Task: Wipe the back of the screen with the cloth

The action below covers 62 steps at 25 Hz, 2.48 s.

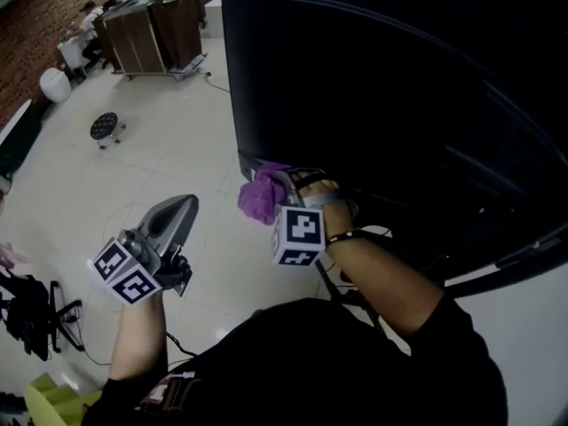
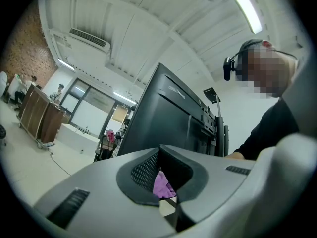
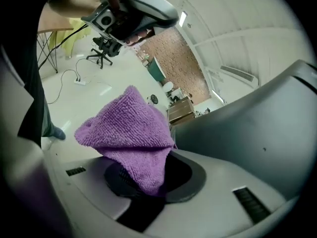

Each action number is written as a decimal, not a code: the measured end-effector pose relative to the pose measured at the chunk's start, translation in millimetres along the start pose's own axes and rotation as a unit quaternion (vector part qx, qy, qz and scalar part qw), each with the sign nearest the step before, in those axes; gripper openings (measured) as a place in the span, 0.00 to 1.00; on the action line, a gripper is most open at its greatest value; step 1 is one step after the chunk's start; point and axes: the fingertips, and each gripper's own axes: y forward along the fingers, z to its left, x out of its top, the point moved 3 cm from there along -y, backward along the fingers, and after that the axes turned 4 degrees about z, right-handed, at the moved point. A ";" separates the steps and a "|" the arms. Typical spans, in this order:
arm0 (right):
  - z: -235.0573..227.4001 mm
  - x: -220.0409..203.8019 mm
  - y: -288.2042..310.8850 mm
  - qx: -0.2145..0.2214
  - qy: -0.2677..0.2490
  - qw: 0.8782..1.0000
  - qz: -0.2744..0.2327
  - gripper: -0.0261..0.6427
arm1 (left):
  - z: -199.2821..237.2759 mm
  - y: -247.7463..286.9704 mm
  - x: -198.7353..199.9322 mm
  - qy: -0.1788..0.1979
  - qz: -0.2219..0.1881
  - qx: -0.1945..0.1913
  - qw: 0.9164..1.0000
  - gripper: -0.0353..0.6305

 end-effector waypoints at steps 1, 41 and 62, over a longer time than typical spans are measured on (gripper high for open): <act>1.6 -4.0 1.5 0.003 0.009 1.000 0.005 0.18 | 1.1 -2.8 -0.6 -0.002 0.001 0.001 1.000 0.05; 55.9 -184.0 -293.7 0.025 0.384 0.919 -0.085 0.17 | -141.3 104.1 -33.6 0.020 0.052 -0.198 0.979 0.05; 30.3 -324.8 -393.4 -0.051 0.487 0.866 -0.098 0.17 | -247.0 178.6 -60.3 0.032 0.086 -0.278 0.956 0.05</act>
